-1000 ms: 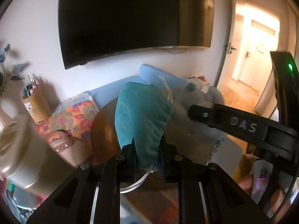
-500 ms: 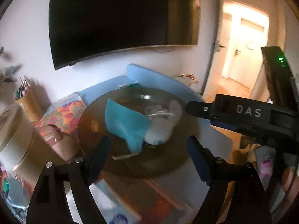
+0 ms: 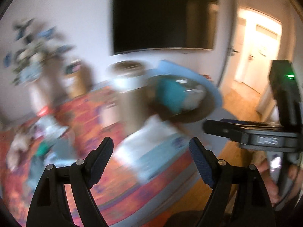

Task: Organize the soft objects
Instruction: 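Bring both open tools back over the quilt, then grasp the dark teal cloth with the left tool while the right tool grasps the blue paper bag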

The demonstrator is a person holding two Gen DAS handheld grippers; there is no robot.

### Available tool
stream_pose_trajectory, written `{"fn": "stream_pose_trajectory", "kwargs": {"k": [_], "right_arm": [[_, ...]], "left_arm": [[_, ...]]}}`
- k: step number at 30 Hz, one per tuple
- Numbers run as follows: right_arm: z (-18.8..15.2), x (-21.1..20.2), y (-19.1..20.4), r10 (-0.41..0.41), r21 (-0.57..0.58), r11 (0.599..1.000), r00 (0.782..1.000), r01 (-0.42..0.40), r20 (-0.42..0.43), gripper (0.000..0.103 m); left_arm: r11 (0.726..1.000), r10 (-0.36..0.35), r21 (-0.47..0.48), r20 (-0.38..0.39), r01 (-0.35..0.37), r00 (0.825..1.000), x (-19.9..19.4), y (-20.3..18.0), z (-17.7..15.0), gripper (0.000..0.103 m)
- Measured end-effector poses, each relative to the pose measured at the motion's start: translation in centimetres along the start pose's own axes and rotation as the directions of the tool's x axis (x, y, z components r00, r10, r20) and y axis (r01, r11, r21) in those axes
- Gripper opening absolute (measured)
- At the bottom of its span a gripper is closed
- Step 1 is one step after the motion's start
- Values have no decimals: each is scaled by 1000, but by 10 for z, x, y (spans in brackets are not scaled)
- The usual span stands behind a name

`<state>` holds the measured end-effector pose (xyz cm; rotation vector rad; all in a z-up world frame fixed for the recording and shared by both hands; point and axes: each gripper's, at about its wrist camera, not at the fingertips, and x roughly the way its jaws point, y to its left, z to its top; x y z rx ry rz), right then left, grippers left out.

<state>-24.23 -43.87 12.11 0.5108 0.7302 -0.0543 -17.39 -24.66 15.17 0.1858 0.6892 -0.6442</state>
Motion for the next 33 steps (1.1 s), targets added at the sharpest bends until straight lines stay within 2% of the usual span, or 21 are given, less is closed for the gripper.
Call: {"fn": "stream_pose_trajectory", "kwargs": {"k": [3,6,10,14,19,21,23,25,30,33], "right_arm": [[-10,14,49,68,-114,991,997,-71,-36,70],[-20,38,98,132,-200,969,987,-147,-86,70],[-32,81,148,191,-251,941,969,-225,-155,70],[-44,129,184,223,-247,930,952,-272,-211,70],[-51,192,206,182,-220,947,956,-233,-229,70],[-52,209,206,171,-223,952,968,-211,-186,70],[-52,220,204,197,-222,949,970,-225,-139,70],[-52,229,199,211,-205,951,970,-232,-120,70],[-50,249,189,225,-141,958,960,-249,-168,71],[-46,252,186,244,-112,957,953,-267,-181,71]], "left_arm": [[994,89,-70,-10,-90,996,-19,51,-17,81],[969,194,-155,-11,-193,981,-38,110,-30,81],[908,323,-271,-31,-319,946,-57,187,-53,81],[846,393,-366,-61,-387,918,-57,250,-85,81],[814,407,-413,-94,-408,908,-36,293,-123,81],[814,395,-425,-96,-397,914,-26,303,-134,81],[811,382,-442,-95,-383,919,-18,309,-143,81],[814,363,-451,-100,-367,927,-11,313,-149,81],[826,334,-447,-103,-343,937,-7,312,-147,81],[842,267,-459,-104,-285,958,-5,309,-144,81]]}}
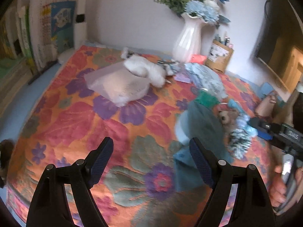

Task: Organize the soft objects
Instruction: 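Grasp the dark teal cloth with the left tool while the right tool grasps the blue paper bag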

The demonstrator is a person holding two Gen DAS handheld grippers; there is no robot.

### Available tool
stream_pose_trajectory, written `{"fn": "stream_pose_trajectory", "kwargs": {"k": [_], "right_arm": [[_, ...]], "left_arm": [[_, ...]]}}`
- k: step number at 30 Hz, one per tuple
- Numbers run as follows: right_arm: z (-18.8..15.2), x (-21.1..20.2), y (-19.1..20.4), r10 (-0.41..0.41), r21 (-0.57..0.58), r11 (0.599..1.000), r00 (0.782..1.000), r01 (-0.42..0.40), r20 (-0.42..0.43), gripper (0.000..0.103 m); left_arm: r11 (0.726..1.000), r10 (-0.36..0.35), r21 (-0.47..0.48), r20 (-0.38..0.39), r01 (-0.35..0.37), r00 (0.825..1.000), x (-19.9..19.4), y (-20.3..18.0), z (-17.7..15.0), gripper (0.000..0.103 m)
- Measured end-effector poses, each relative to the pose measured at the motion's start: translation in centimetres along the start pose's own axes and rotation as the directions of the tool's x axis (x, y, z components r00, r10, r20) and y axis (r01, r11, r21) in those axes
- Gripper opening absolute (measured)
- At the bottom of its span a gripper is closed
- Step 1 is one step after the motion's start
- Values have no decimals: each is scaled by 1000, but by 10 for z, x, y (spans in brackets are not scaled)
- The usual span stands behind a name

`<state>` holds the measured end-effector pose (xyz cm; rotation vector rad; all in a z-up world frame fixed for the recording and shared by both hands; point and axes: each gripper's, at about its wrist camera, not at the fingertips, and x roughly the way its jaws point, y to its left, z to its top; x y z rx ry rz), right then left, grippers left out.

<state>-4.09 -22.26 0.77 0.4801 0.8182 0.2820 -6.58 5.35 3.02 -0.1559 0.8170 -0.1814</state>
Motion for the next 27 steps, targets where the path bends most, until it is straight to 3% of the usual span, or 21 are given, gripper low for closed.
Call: {"fn": "stream_pose_trajectory", "kwargs": {"k": [2,4,6,10,13,16,18,20,22,25,27], "right_arm": [[2,3,-1,11,13,1000,1000,-11,-10,71],[3,8,-1,6,19,1000,1000,-6,-26,71],[2,11,1,7,10,1000,999,-6,-40,70],[-1,13,8,-6,-29,1000,999,5,-39,53],[-3,8,10,-3,-46,999,1000,3,-6,39],[-4,-3,9,18,-45,999,999,-16,49,35],[-4,-8,8,28,-41,999,997,-25,74,35],[-3,-9,7,32,-36,999,996,-29,78,33],[-4,-11,7,39,-35,999,996,-36,82,33],[-6,-15,6,50,-35,998,995,-47,91,33],[-9,-20,6,48,-38,998,994,-45,95,33]], "left_arm": [[997,-80,-16,-17,80,997,-1,-7,1,81],[994,-108,-6,-42,107,993,1,-19,2,81],[994,-106,20,-60,108,993,7,-31,2,81],[995,-87,42,-162,95,983,29,-48,-3,81],[992,-58,105,-143,73,988,26,-67,-7,81],[990,-41,130,-153,61,987,25,-78,-11,81],[984,4,175,-156,24,988,28,-87,-16,65],[972,83,231,-134,-50,988,29,-93,-20,34],[974,56,225,-123,-27,991,26,-91,-18,6],[986,-6,163,-80,19,997,10,-74,-13,6],[989,-94,108,-31,97,995,-9,-59,-9,6]]}}
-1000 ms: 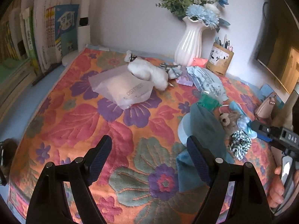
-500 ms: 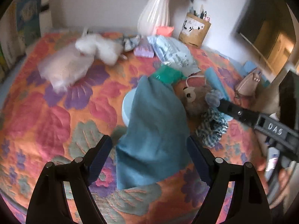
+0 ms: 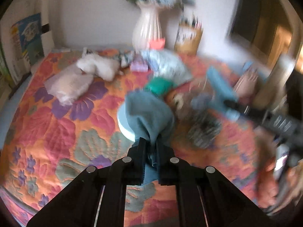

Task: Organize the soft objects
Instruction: 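Grasp the dark teal cloth with the left tool while the right tool grasps the blue paper bag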

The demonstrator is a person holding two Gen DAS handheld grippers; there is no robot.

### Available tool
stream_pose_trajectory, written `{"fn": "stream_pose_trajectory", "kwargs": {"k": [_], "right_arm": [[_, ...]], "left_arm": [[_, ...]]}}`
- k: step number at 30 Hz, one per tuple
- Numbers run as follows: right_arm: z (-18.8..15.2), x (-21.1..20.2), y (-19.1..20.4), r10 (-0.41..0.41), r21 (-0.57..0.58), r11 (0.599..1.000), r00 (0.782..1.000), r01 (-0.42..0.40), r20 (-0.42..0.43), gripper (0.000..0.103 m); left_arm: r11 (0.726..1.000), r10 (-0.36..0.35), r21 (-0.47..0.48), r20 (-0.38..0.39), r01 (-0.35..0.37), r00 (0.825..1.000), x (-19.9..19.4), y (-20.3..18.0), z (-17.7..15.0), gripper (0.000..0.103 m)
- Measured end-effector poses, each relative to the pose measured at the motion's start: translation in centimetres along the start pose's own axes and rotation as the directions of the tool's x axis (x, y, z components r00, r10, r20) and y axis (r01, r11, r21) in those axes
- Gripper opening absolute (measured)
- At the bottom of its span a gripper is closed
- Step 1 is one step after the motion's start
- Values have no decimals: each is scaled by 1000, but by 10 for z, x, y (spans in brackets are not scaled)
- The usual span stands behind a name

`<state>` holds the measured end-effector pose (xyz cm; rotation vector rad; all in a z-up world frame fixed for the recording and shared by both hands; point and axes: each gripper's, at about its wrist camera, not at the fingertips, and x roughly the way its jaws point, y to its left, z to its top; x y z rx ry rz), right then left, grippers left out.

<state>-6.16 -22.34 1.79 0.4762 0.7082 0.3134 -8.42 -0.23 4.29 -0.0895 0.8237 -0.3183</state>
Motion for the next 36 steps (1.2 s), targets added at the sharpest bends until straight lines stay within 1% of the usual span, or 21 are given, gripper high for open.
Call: {"fn": "stream_pose_trajectory", "kwargs": {"k": [2,6,9,11,12,13,14,15,16,19,21,23,25,27,29,30,31,32,33,34,36], "right_arm": [[-7,-11,2,19,-9,1000,1000,-19,-6,33],[-26,-31,8,15,-54,998,998,-17,-55,33],[-46,-38,12,-59,-114,993,988,42,-146,33],[-54,-39,11,-89,-129,990,977,64,-195,33],[-56,-39,10,-105,-137,988,971,76,-216,35],[-58,-39,10,-124,-145,985,965,92,-232,43],[-58,-39,10,-142,-149,983,960,108,-240,51],[-57,-40,9,-161,-145,981,957,129,-240,69],[-55,-42,9,-169,-136,981,959,140,-228,80],[-49,-45,8,-153,-126,984,966,129,-208,82],[-45,-39,9,-175,-128,980,961,150,-213,85],[-43,-28,7,-183,-115,981,953,159,-241,87],[-45,-17,5,-183,-105,982,945,160,-270,90],[-46,-14,13,-214,-142,973,945,183,-248,90],[-51,-9,23,-261,-191,957,936,219,-234,89],[-54,-6,27,-297,-224,943,929,248,-220,78],[-58,-4,33,-340,-267,921,919,282,-201,59],[-61,-3,39,-381,-308,897,907,317,-177,50],[-63,-2,43,-407,-339,878,900,337,-158,38],[-64,-3,46,-389,-347,882,908,318,-157,27],[-63,-8,48,-307,-319,917,935,240,-177,24]], "left_arm": [[999,-30,-13,35,31,999,-21,10,2,6],[1000,-13,-4,39,13,999,-37,15,3,6],[999,-53,9,-7,53,999,-38,17,-6,6],[999,-36,37,-58,38,998,-32,15,-15,7],[999,-21,48,-85,25,996,-28,14,-20,7],[998,-1,60,-107,8,994,-26,13,-25,7],[997,27,74,-121,-18,992,-23,12,-29,10],[996,50,84,-131,-39,990,-19,13,-32,13],[995,59,85,-140,-48,988,-17,14,-34,25],[997,46,65,-152,-36,987,-11,18,-34,35],[998,47,56,-145,-39,988,-8,20,-33,47],[997,72,52,-142,-65,987,-5,20,-33,71],[996,71,59,-133,-64,989,-1,16,-31,74],[997,61,64,-133,-53,989,3,12,-30,74],[995,84,64,-122,-77,989,10,9,-28,70],[993,100,70,-115,-92,988,10,7,-28,65],[991,118,79,-109,-109,987,11,5,-28,44],[986,144,94,-101,-135,984,11,3,-27,26],[985,147,101,-99,-137,984,10,2,-26,15],[989,122,92,-105,-112,987,9,3,-25,9],[994,89,65,-82,-84,993,1,5,-23,9]]}}
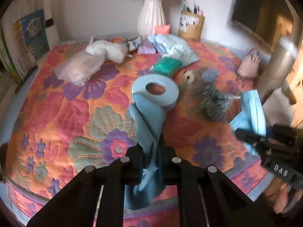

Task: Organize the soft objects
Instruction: 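Grasp the dark teal cloth with the left tool while the right tool grasps the blue paper bag, then carry the cloth and paper bag to the wicker basket and release both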

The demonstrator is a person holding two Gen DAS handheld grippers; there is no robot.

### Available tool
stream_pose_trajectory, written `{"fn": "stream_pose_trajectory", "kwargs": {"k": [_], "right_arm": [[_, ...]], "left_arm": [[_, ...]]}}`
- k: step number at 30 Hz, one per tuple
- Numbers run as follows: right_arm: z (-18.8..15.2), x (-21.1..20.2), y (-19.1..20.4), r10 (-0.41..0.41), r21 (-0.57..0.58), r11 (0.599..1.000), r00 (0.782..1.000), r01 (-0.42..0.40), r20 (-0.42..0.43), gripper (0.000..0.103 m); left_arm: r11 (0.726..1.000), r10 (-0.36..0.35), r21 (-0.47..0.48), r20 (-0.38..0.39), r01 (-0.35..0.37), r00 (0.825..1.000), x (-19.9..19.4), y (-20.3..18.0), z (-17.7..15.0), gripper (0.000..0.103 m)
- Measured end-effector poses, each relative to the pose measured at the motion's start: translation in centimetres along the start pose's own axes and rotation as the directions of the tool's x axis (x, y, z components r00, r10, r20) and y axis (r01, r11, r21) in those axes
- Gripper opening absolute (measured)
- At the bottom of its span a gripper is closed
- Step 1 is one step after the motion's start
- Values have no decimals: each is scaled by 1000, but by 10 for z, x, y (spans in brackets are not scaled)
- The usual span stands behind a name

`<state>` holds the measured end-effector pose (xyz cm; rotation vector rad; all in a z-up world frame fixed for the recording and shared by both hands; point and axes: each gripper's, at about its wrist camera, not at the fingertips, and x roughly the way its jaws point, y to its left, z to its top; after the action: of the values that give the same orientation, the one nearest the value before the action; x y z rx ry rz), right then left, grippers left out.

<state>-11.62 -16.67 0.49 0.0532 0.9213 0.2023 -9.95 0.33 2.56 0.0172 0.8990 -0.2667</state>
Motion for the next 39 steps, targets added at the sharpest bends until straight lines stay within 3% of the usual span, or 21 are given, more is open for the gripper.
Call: {"fn": "stream_pose_trajectory", "kwargs": {"k": [5,11,16,21,29,34,39], "right_arm": [[3,-31,9,92,-6,996,992,-92,82,23],[11,-90,1,146,20,988,964,-154,224,23],[11,-120,-30,136,109,981,966,-162,220,23],[-10,-142,-85,189,264,933,956,-246,222,23],[-48,-179,-153,-1,413,906,978,-88,209,23],[-71,-207,-191,-72,491,870,969,-54,235,23],[-85,-231,-228,-132,555,831,952,-47,278,23]], "left_arm": [[992,-120,-26,84,122,989,-35,-1,6,9],[984,-177,15,175,177,969,-78,-24,20,9],[971,-233,105,200,215,952,-98,-60,25,9],[936,-326,199,172,292,929,-100,-109,29,9],[844,-454,349,60,407,889,-89,-205,26,9],[774,-505,443,2,452,863,-88,-266,26,9],[737,-536,483,-8,473,844,-85,-311,43,9]]}}
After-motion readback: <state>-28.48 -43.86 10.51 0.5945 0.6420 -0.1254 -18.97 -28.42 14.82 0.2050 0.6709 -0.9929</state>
